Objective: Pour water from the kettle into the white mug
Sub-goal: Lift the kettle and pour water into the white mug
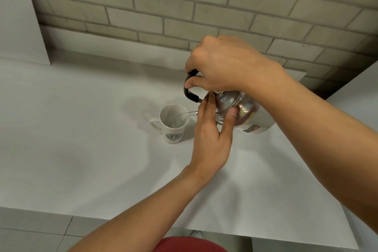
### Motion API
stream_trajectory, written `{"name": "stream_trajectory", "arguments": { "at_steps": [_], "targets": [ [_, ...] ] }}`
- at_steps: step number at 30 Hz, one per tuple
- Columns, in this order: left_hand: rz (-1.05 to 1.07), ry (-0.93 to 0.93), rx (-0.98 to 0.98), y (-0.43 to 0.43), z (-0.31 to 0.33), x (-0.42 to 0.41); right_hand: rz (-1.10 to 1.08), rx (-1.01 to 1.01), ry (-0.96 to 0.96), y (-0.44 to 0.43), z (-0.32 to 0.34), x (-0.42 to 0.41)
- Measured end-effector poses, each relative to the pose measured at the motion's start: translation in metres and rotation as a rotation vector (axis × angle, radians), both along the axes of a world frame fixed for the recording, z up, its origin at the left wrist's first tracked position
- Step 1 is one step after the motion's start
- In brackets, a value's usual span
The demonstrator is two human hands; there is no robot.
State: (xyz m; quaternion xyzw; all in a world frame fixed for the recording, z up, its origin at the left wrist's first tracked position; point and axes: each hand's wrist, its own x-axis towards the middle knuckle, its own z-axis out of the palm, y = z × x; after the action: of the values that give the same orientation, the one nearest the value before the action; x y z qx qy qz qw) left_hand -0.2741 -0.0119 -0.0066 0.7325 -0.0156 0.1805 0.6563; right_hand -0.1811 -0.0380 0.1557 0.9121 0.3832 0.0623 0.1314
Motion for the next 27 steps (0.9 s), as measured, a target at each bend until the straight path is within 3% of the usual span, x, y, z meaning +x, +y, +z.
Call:
{"name": "stream_trajectory", "arguments": {
  "at_steps": [20, 27],
  "targets": [
    [-0.048, 0.015, -0.026, 0.007, -0.003, -0.003, -0.019, 0.042, 0.011, -0.001, -0.001, -0.007],
    [-0.096, 0.038, 0.172, 0.014, 0.0, -0.006, -0.048, 0.239, 0.098, -0.032, -0.008, -0.007]
  ]
}}
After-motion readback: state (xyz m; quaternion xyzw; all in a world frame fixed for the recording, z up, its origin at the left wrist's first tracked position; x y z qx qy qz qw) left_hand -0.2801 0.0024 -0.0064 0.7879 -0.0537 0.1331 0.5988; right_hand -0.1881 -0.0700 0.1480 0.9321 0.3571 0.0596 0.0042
